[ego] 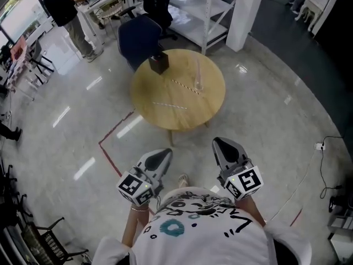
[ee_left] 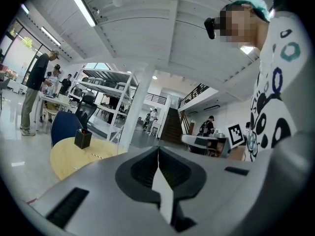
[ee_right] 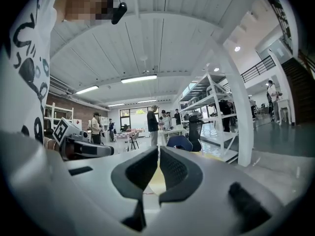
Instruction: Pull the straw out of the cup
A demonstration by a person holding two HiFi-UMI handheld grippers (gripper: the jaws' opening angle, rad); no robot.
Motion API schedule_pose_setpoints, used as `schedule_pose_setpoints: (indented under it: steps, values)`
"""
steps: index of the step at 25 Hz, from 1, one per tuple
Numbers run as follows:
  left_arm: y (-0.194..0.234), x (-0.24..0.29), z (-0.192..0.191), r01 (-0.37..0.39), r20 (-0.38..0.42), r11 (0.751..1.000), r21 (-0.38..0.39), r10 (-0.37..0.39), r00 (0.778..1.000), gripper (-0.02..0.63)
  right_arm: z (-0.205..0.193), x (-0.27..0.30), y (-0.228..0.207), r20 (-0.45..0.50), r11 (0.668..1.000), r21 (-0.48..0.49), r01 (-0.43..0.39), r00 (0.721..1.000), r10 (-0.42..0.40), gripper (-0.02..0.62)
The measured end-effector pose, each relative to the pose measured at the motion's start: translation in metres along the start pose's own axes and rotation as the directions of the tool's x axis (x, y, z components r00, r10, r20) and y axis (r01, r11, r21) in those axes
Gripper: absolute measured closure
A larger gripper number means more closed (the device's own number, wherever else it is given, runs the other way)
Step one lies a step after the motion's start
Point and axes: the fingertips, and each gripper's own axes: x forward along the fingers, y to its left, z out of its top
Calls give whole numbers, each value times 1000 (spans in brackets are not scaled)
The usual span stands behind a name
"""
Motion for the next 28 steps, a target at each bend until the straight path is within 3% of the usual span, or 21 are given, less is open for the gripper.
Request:
schedule_pose_setpoints:
  steps: [13, 28]
  values:
    - [52, 20, 8, 46, -25, 999, 5, -46, 999, 589, -3, 51, -17, -7, 998, 10, 57, 998, -57, 566]
    - [92, 44, 11, 24, -23, 1000, -11, -24, 999, 589, -7, 73, -46, -20, 995, 22, 99, 995, -98, 566]
